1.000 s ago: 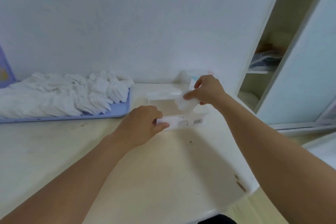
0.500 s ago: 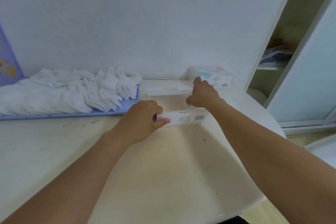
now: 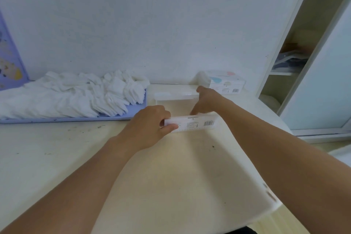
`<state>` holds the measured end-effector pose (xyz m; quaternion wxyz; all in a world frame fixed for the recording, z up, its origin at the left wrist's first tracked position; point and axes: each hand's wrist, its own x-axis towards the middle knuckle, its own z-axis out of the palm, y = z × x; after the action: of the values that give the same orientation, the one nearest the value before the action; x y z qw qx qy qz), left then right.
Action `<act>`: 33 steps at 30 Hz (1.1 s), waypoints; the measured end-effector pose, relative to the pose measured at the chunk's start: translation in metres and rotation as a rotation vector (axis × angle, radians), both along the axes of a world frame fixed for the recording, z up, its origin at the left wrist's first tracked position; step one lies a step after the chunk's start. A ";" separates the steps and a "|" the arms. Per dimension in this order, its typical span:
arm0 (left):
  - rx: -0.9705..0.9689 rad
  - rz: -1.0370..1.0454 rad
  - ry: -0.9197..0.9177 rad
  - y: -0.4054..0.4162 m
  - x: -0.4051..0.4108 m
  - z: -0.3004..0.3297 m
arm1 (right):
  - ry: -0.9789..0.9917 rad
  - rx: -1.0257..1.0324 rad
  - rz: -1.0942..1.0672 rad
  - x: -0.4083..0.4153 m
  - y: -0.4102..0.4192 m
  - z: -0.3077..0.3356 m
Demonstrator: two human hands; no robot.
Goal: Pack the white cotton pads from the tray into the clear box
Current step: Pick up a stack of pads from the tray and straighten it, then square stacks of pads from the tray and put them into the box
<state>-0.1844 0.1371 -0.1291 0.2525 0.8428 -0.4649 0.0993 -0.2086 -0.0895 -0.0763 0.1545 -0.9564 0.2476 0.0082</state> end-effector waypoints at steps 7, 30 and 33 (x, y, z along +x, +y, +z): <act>-0.020 0.000 0.036 0.000 -0.003 0.002 | -0.013 -0.059 -0.029 0.001 0.002 0.002; -0.289 0.580 -0.070 0.140 0.057 0.010 | -0.525 0.076 0.263 0.044 0.214 -0.043; -0.287 0.560 -0.034 0.139 0.060 0.006 | -0.526 0.026 0.256 0.050 0.217 -0.044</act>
<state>-0.1239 0.2761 -0.1226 0.3237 0.8921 -0.1999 0.2436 -0.1588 0.1277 -0.1202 0.2233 -0.9471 0.0763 -0.2174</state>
